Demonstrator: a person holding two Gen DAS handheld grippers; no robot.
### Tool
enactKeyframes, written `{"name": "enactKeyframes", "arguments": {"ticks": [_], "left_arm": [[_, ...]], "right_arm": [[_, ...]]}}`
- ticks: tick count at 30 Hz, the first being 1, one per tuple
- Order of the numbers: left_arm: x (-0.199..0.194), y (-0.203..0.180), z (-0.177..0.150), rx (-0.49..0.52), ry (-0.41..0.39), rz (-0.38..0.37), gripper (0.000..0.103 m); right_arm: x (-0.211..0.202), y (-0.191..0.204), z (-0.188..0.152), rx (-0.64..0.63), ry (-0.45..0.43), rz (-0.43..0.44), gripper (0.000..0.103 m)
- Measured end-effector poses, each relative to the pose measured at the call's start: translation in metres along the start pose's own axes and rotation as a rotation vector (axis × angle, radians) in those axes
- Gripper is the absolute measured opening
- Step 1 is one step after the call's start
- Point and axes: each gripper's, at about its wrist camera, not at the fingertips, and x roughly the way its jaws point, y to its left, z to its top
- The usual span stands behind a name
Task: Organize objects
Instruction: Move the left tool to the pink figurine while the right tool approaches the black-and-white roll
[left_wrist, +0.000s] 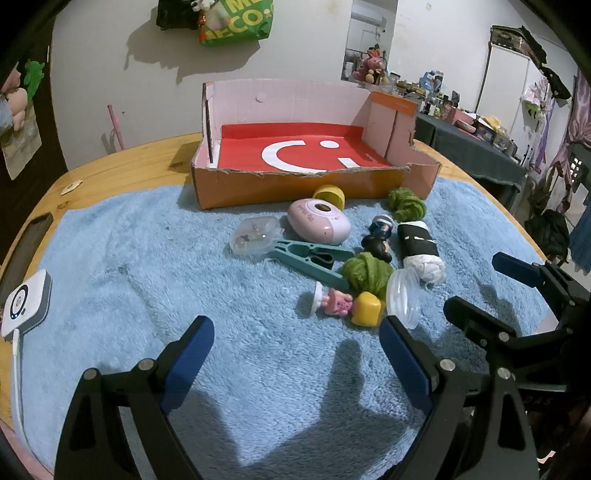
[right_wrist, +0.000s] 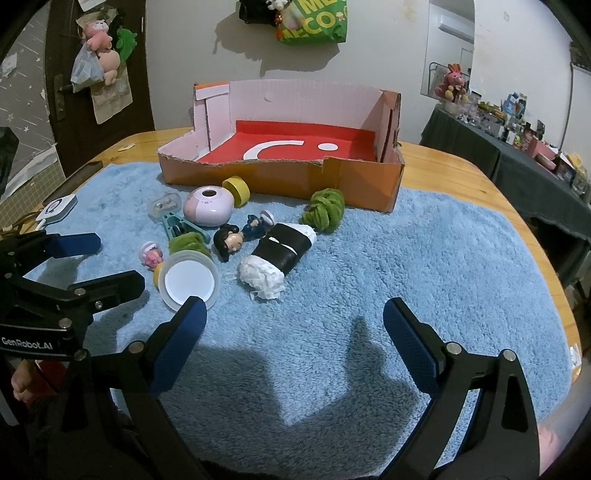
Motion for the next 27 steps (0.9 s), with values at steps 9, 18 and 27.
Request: {"name": "enactKeyframes", "arguments": {"ticks": [9, 18, 27], "left_arm": [[0.001, -0.001, 0.0, -0.007, 0.002, 0.004, 0.093], [0.009, -0.006, 0.0, 0.003, 0.021, 0.002, 0.093], [0.018, -0.009, 0.001, 0.01, 0.041, 0.008, 0.093]], "right_arm": [[0.001, 0.0, 0.0, -0.001, 0.002, 0.0, 0.098], [0.011, -0.009, 0.002, -0.005, 0.011, -0.018, 0.097], [0.029, -0.014, 0.006, -0.019, 0.032, -0.01, 0.096]]}}
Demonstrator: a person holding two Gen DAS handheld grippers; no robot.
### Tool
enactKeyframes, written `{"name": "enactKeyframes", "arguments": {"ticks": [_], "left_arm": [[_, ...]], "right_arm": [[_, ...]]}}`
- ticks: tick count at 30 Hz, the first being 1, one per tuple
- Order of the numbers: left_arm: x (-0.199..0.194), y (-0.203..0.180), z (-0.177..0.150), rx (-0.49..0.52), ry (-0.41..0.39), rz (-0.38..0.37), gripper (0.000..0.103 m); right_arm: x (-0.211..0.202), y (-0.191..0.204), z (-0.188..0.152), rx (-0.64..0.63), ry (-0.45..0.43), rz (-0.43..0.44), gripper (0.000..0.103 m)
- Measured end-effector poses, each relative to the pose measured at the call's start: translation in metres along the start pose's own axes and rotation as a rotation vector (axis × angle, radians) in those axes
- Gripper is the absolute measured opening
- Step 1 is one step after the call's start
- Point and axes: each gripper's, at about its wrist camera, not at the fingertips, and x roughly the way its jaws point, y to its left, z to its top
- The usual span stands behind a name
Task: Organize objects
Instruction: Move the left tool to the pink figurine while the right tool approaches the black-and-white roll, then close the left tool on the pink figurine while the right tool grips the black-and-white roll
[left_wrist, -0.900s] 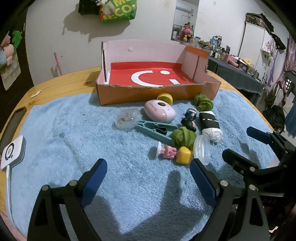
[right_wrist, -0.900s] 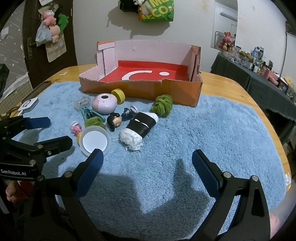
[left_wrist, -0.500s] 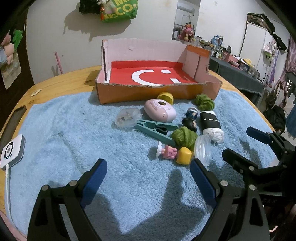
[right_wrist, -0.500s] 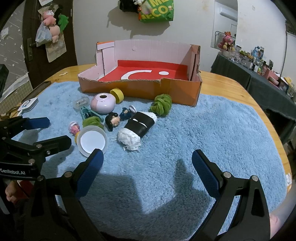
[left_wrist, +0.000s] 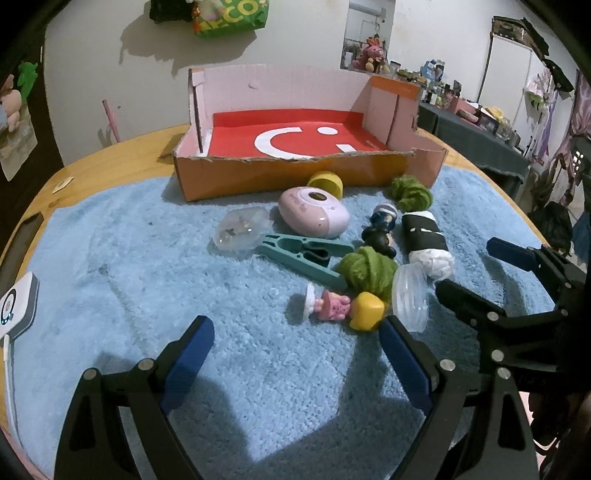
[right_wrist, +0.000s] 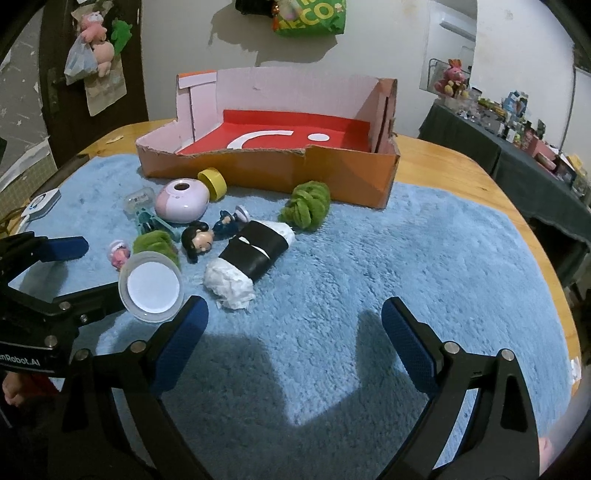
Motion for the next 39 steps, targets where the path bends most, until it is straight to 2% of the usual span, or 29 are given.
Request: {"name": "enactKeyframes", "arguments": {"ticks": [9, 18, 27, 30, 32, 34, 39], "left_arm": [[0.005, -0.007, 0.005, 0.0, 0.003, -0.036, 0.093], [0.008, -0.009, 0.008, -0.011, -0.01, -0.02, 0.093], [0.006, -0.006, 0.007, -0.043, -0.027, -0.014, 0.087], [0.005, -0.008, 0.006, -0.044, -0.035, -0.024, 0.077], [0.004, -0.009, 0.006, -0.045, -0.035, -0.037, 0.072], [0.003, -0.011, 0.006, -0.04, -0.035, -0.045, 0.068], [0.001, -0.012, 0.005, -0.044, -0.037, -0.062, 0.062]], "right_arm": [[0.011, 0.006, 0.006, -0.04, 0.008, 0.026, 0.096], [0.022, 0.004, 0.018, -0.048, 0.025, 0.053, 0.096], [0.033, 0.011, 0.026, -0.068, 0.063, 0.098, 0.079], [0.031, 0.009, 0.025, -0.056, 0.06, 0.111, 0.068], [0.03, 0.009, 0.025, -0.05, 0.059, 0.12, 0.054], [0.028, 0.009, 0.025, -0.043, 0.062, 0.131, 0.045], [0.024, 0.007, 0.023, -0.026, 0.063, 0.136, 0.037]]}}
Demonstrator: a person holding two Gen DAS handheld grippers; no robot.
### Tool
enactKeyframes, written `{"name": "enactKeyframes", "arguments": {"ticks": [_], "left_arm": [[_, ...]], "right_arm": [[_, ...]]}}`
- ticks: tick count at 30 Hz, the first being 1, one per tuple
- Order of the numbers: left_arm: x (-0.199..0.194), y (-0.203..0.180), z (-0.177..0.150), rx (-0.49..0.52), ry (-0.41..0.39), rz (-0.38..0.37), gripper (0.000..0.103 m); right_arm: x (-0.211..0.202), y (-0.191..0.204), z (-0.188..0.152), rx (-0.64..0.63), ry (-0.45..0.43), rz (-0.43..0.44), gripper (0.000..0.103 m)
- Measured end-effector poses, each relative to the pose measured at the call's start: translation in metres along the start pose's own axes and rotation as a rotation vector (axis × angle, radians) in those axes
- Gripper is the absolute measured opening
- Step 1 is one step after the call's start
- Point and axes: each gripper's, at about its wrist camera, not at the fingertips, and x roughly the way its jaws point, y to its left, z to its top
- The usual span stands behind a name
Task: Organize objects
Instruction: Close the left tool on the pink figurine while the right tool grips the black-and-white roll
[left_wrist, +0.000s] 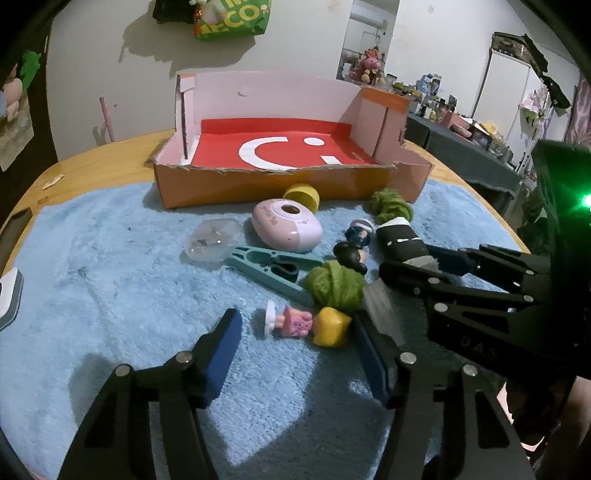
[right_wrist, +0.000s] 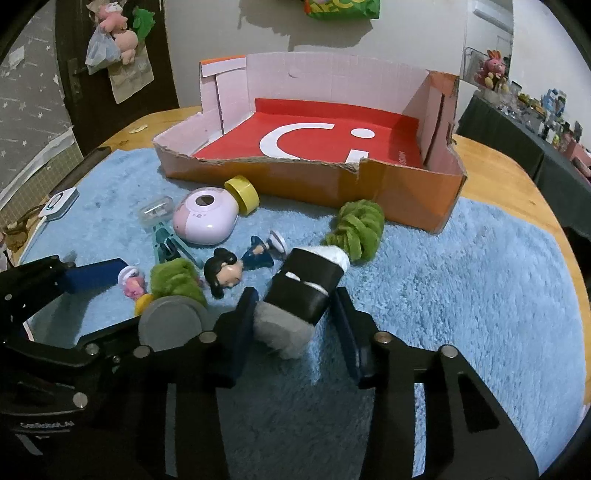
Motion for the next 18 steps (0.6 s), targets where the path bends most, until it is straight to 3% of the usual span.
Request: {"name": "enactKeyframes", "arguments": {"ticks": [5, 6, 7, 18], "left_arm": [[-0.001, -0.001, 0.001, 0.001, 0.0, -0.034, 0.05], [-0.001, -0.001, 0.001, 0.002, 0.0, -0.037, 0.05], [-0.001, -0.001, 0.001, 0.004, -0.003, -0.04, 0.049], [-0.007, 0.003, 0.005, -0.005, -0.021, -0.083, 0.048]], "right_arm": [[-0.005, -0.006, -0.003, 0.042, -0.009, 0.025, 0.033], [-0.005, -0.006, -0.003, 0.049, -0.01, 0.027, 0.033], [-0.006, -0.007, -0.004, 0.053, -0.011, 0.03, 0.025], [-0.012, -0.006, -0.005, 0.081, -0.025, 0.054, 0.025]]}}
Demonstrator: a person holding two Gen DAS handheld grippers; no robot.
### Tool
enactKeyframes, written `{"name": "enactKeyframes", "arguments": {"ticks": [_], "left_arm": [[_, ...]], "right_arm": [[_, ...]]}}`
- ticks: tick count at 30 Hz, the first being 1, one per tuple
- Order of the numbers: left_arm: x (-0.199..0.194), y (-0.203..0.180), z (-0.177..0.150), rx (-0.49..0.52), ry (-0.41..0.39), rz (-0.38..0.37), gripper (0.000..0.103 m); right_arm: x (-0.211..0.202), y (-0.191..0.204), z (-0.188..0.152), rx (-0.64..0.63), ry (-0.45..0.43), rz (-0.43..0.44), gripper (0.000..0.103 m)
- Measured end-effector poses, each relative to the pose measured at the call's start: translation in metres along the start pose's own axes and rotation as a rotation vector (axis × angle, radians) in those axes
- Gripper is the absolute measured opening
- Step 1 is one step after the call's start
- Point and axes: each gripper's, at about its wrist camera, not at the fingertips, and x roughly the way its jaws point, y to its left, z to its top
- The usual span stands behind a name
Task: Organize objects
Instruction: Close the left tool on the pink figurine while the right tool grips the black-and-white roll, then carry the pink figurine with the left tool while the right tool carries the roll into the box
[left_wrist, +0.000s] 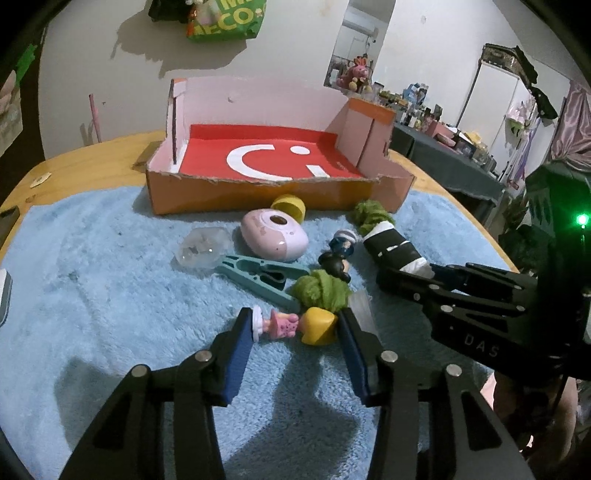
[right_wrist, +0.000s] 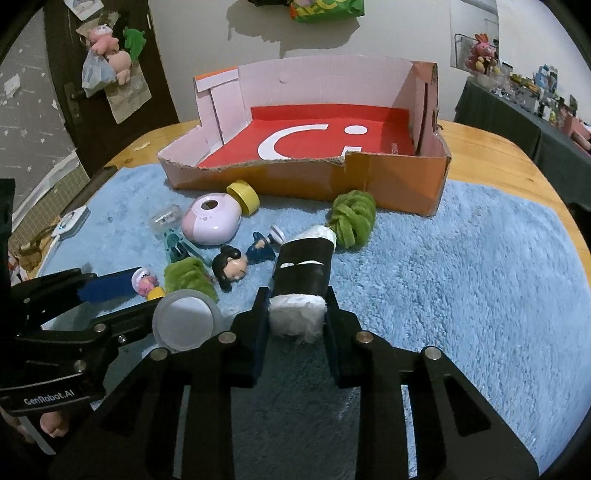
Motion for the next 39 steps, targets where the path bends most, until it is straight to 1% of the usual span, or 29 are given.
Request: {"name": "enactKeyframes", "arguments": {"ticks": [13, 26, 39], "left_arm": [[-0.007, 0.002, 0.003, 0.007, -0.011, -0.004, 0.048], [-0.007, 0.007, 0.018, 0.02, -0.022, 0.007, 0.048], [-0.004, 0.014, 0.048, 0.026, -0.044, 0.002, 0.048]], "right_arm": [[-0.01, 0.008, 0.006, -0.008, -0.024, 0.02, 0.025], [-0.014, 0.01, 0.015, -0.005, -0.048, 0.038, 0.025], [-0.015, 0.011, 0.032, -0.006, -0.059, 0.048, 0.025]]}}
